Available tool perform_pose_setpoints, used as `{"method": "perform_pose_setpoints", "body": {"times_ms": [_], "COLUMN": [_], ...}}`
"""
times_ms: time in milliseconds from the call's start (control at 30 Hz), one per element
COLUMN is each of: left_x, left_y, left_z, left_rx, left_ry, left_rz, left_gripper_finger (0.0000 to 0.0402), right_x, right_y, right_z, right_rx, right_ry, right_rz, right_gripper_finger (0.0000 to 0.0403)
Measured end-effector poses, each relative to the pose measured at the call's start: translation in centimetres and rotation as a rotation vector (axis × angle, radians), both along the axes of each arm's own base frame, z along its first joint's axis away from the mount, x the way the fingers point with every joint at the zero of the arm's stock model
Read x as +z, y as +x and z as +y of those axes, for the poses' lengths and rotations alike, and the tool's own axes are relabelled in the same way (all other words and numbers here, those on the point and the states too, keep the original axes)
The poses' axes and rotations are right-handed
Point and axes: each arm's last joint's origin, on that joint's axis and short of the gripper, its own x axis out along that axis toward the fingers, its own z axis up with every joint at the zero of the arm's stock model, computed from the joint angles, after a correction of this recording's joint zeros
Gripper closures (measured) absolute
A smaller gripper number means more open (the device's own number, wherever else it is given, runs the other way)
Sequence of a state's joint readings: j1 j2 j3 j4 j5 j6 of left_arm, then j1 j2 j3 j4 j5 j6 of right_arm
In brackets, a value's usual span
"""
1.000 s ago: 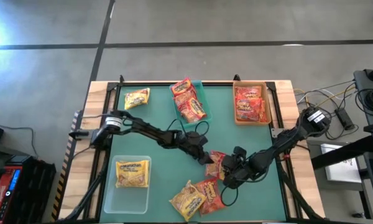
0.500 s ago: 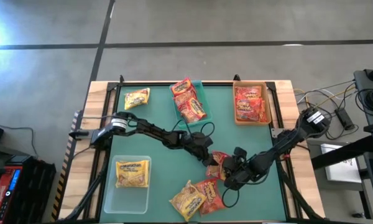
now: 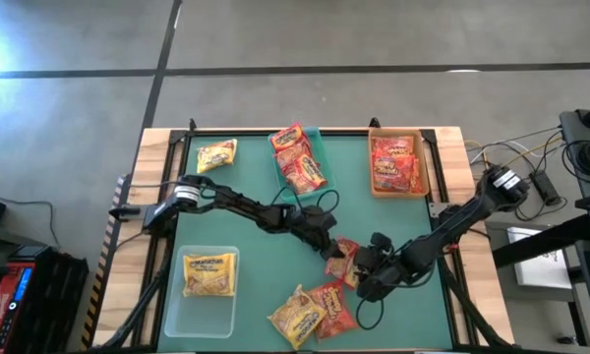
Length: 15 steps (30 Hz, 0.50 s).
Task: Sort Maruchan noodles
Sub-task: Put the red noodle pack into the green bin
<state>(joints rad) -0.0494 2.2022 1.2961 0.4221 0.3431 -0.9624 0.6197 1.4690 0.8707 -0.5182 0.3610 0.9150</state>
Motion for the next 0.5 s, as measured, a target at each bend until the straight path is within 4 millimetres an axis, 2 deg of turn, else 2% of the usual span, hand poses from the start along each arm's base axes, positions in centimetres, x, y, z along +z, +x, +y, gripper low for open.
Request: {"method": "perform_pose_setpoints", "body": {"times_ms": [200, 500], "left_x": [0.5, 1.7], "left_y": [0.0, 0.4], "left_z": [0.5, 2.5], "left_rx": [0.008, 0.062], "left_ry": [0.013, 0.068], "left_rz": [-0.022, -0.117], "left_gripper_finger": [0.0277, 0.0276], "right_x": [0.9, 1.8], "right_y": [-0.4, -1.2], "right_z": [0.1, 1.0], "right_rx": [0.01, 0.039], "right_ry": [0.017, 0.107], "right_rz": [-0.031, -0.037], "right_gripper_finger": [0.0211, 0.0211]}}
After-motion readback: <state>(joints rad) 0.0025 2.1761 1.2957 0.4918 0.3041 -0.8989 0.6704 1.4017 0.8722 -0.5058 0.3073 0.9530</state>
